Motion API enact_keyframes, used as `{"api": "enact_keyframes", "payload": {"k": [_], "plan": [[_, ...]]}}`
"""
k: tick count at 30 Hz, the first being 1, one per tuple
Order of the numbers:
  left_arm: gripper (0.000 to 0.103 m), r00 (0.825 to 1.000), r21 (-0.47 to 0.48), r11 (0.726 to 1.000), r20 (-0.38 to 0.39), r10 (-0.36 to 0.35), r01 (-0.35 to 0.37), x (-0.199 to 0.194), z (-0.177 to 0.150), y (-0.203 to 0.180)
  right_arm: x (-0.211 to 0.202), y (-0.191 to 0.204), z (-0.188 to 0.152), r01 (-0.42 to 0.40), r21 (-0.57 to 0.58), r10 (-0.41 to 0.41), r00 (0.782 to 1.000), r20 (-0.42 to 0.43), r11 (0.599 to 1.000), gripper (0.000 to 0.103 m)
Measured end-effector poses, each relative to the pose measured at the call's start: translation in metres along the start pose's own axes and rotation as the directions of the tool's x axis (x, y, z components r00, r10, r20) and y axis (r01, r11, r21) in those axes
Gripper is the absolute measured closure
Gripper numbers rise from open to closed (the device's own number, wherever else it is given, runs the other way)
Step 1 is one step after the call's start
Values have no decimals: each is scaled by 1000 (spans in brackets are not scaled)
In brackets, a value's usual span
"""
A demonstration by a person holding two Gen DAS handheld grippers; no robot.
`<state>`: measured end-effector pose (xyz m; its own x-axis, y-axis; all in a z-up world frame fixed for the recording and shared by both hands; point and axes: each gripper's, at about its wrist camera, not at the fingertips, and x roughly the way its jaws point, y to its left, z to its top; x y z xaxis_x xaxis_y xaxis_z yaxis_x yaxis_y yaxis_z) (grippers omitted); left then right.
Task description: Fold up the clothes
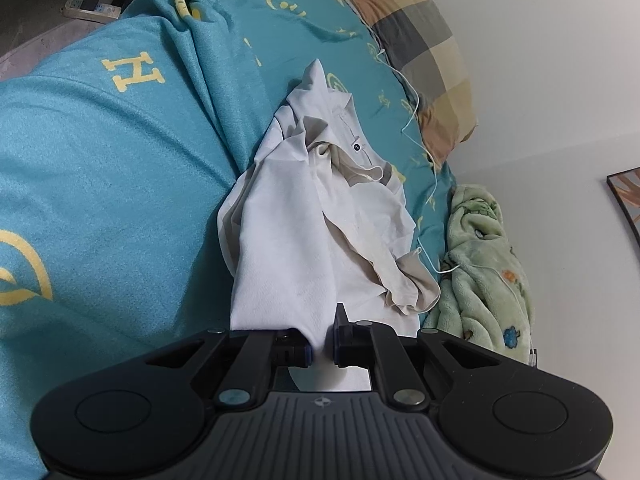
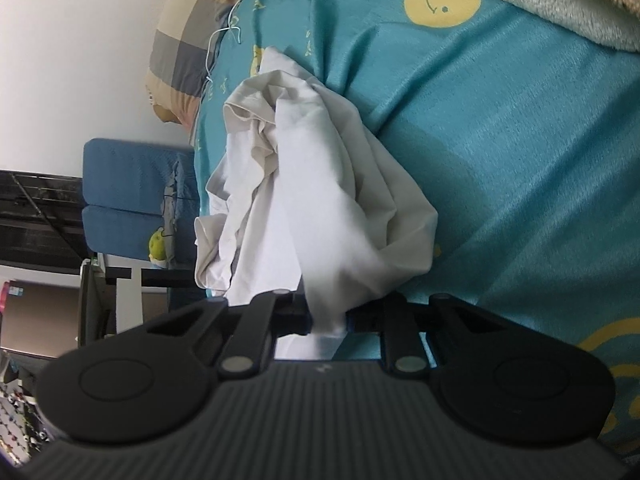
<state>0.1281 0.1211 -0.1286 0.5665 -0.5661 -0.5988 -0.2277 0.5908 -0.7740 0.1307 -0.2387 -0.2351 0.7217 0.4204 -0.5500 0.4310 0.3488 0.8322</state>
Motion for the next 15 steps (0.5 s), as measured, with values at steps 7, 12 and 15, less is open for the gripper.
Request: {"api": "enact_keyframes", "payload": {"k": [7,12,15], "plan": [[93,1000,0,1000,-6,1,-1,1,1,0,-4,-3,-1,8,-8,-8,1000,3,1000,86],[93,1000,-5,1000,-5,-3,3,2,2,2,-4,0,-2,11,-17,-11,1000,5,1000,87],[95,1000,-4,1000,15,-19,19,-2,3,2,-6,7,-2,1,-56,-1,1000,15,998,89]]}}
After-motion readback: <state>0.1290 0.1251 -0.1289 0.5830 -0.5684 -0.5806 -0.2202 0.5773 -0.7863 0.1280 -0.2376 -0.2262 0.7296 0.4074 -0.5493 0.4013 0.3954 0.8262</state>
